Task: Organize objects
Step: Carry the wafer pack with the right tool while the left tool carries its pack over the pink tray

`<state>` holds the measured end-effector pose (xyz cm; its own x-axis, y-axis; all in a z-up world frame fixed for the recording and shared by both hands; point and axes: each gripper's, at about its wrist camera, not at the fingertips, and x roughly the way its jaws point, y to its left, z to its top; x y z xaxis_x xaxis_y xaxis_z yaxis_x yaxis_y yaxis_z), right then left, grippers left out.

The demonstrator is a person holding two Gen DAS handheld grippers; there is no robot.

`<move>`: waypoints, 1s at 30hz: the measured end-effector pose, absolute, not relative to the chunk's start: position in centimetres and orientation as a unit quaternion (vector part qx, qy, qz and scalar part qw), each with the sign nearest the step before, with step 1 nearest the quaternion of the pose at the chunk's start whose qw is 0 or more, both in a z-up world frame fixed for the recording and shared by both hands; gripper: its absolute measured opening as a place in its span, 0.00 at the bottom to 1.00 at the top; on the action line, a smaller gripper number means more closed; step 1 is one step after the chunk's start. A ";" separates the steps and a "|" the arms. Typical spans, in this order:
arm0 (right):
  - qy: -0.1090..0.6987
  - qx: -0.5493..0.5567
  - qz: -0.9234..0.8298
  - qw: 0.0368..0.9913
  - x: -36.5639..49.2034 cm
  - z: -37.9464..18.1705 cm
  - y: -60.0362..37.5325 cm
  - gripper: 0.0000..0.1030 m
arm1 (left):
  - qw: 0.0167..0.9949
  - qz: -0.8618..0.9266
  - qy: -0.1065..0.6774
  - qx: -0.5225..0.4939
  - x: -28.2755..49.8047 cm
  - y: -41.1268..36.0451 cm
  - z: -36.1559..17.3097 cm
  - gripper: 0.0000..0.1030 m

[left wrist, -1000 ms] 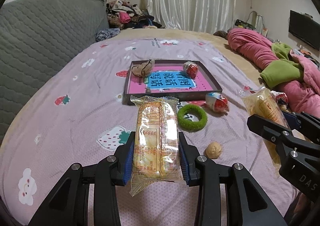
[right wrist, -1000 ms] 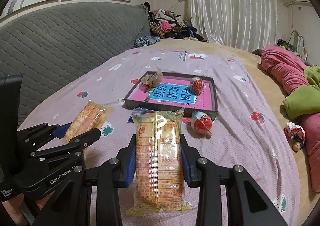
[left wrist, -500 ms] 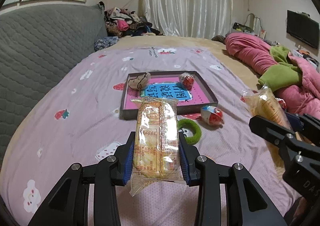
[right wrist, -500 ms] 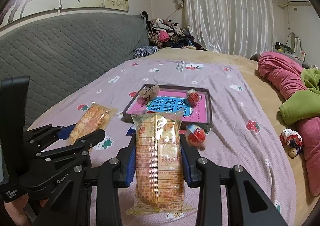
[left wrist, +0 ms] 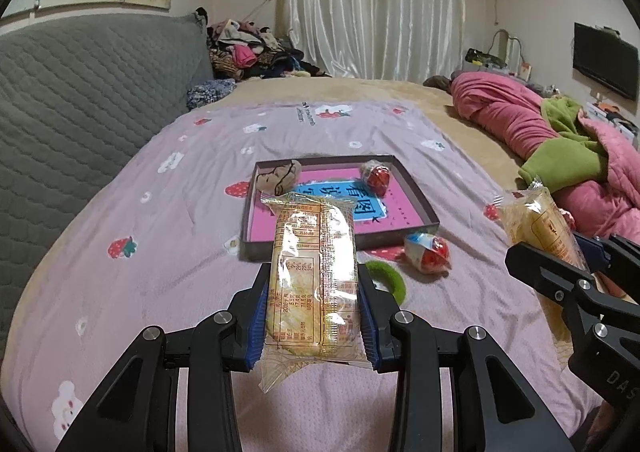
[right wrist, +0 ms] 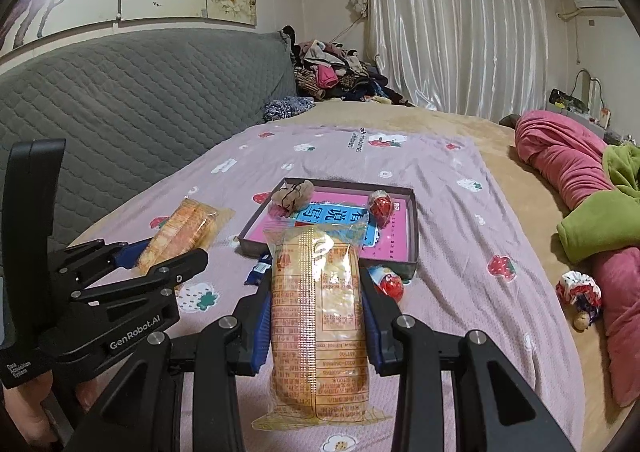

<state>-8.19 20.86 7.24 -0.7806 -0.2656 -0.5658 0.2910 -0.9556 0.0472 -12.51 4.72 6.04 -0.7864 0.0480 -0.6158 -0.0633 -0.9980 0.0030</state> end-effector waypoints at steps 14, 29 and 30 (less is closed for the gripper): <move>0.026 0.291 -0.946 0.144 -11.1 8.6 20.8 0.37 | 0.032 0.946 0.015 -0.322 -15.6 4.4 7.4 0.39; 0.032 0.279 -0.949 0.143 -14.3 10.3 20.8 0.37 | 0.035 0.948 0.026 -0.315 -19.1 5.2 8.2 0.39; 0.032 0.278 -0.949 0.143 -14.5 10.4 20.8 0.37 | 0.034 0.947 0.027 -0.317 -19.4 5.2 8.2 0.39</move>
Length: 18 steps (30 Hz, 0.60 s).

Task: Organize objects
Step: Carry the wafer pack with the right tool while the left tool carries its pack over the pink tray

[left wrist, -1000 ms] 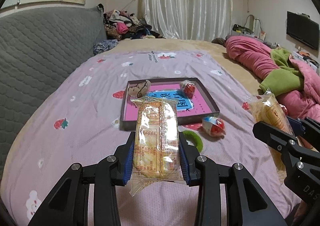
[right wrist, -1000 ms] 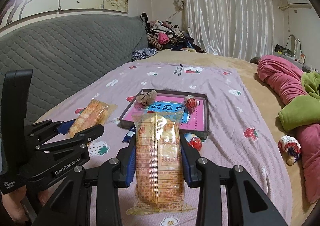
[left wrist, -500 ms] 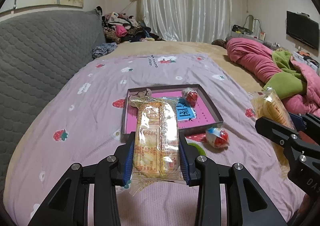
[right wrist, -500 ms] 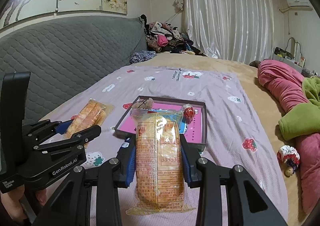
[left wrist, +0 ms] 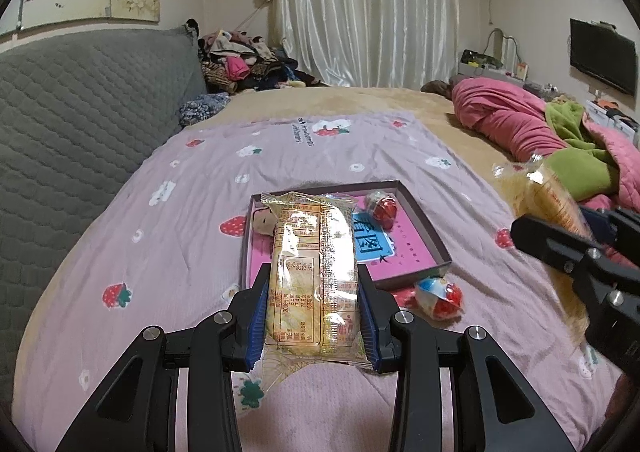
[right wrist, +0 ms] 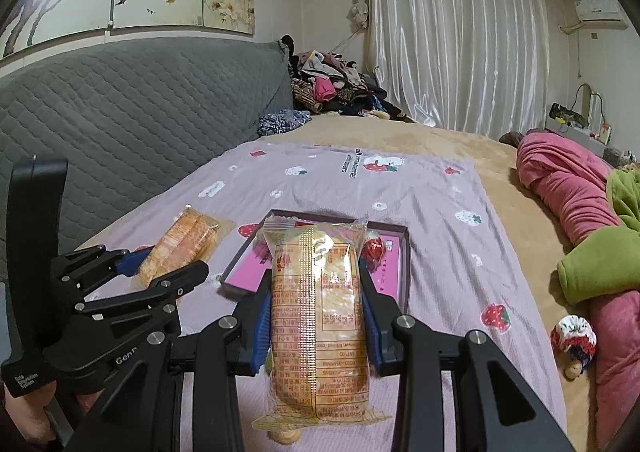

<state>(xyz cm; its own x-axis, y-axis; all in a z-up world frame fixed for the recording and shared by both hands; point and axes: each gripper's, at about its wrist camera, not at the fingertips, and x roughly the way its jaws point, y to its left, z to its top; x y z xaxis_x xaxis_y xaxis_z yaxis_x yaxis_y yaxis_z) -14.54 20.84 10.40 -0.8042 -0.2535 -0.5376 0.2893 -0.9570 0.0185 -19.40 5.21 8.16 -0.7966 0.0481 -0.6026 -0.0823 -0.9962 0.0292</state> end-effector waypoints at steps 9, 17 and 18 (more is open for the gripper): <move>0.034 0.278 -0.950 0.141 -17.1 10.5 20.9 0.37 | 0.035 0.947 0.032 -0.318 -22.1 5.3 8.1 0.39; 0.030 0.280 -0.949 0.143 -19.6 9.5 21.1 0.37 | 0.034 0.946 0.038 -0.319 -24.8 5.5 7.5 0.39; 0.029 0.280 -0.949 0.144 -20.0 9.4 21.1 0.37 | 0.034 0.946 0.039 -0.320 -25.2 5.5 7.3 0.39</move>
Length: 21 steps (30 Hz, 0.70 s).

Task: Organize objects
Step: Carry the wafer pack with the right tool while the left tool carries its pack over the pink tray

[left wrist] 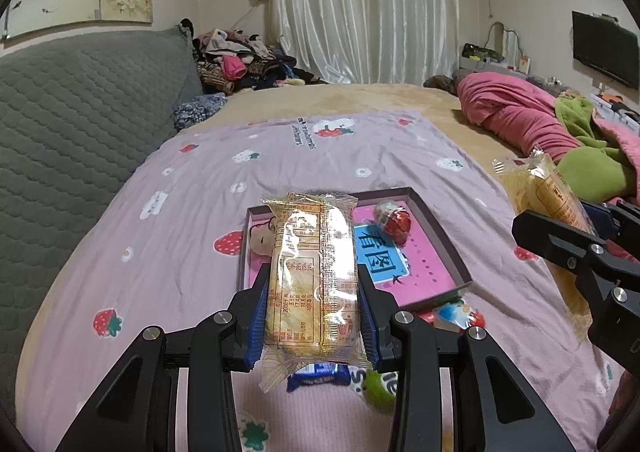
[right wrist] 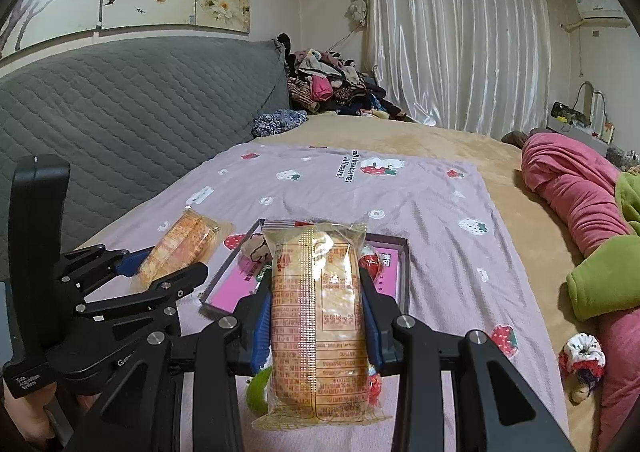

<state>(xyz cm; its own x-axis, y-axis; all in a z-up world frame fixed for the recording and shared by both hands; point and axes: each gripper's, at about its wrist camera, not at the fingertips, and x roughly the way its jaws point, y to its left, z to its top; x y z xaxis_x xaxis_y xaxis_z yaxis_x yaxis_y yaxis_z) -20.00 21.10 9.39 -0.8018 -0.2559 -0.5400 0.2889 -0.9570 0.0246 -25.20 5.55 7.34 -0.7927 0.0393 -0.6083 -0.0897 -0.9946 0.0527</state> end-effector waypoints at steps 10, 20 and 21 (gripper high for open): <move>0.033 0.279 -0.949 0.141 -23.1 8.3 21.3 0.37 | 0.036 0.945 0.041 -0.323 -28.7 5.7 5.9 0.39; 0.025 0.283 -0.949 0.139 -26.0 6.9 21.8 0.37 | 0.038 0.942 0.039 -0.331 -31.8 5.6 3.8 0.39; 0.023 0.282 -0.949 0.139 -26.3 6.7 21.8 0.37 | 0.035 0.942 0.041 -0.330 -32.1 5.7 3.5 0.39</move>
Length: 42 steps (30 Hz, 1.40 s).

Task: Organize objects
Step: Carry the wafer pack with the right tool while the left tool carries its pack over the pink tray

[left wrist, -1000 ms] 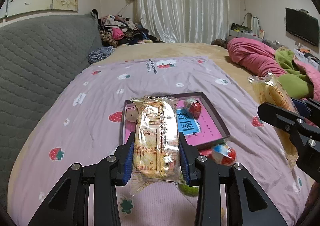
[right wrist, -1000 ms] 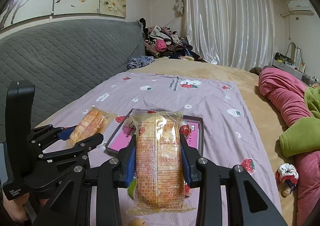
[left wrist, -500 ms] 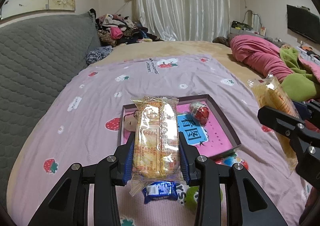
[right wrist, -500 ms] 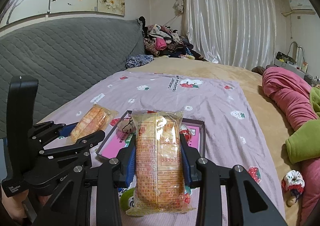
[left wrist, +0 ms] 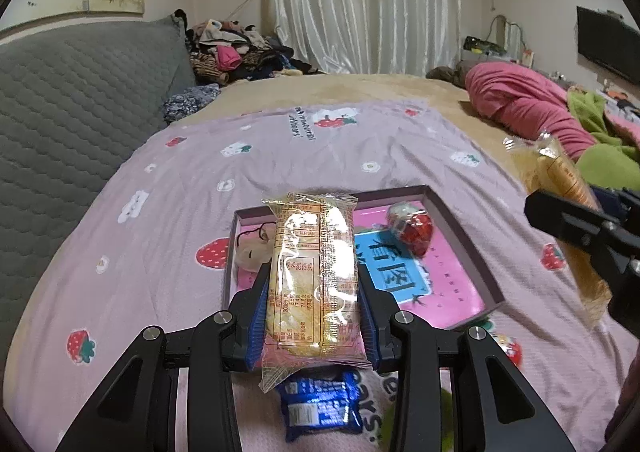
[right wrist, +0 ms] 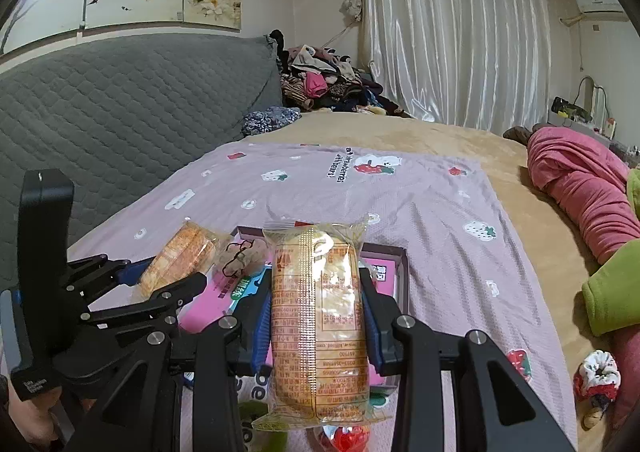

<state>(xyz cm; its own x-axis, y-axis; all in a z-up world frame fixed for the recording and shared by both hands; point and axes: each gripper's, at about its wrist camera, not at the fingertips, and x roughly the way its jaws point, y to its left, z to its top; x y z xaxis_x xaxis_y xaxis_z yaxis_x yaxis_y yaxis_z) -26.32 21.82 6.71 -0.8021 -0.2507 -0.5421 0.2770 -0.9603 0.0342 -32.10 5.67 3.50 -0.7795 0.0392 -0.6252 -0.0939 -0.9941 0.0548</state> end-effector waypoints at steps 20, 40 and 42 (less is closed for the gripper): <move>0.004 0.291 -0.949 0.123 -32.6 1.4 24.1 0.37 | 0.008 0.936 -0.001 -0.353 -38.3 2.1 -2.9 0.39; 0.054 0.384 -0.914 0.120 -36.4 -4.9 23.0 0.37 | 0.011 0.920 0.019 -0.390 -40.3 2.5 -7.4 0.39; 0.060 0.391 -0.911 0.117 -36.5 -5.3 22.9 0.37 | 0.015 0.918 0.017 -0.395 -40.4 2.5 -7.7 0.39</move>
<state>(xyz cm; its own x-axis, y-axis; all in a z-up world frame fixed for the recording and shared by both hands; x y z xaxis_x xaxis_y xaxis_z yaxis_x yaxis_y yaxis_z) -36.52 22.91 -5.31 -0.6676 -0.1660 -0.7257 0.2597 -0.9655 -0.0181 -40.42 2.53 -7.69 -0.6877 0.0133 -0.7259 -0.0405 -0.9990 0.0200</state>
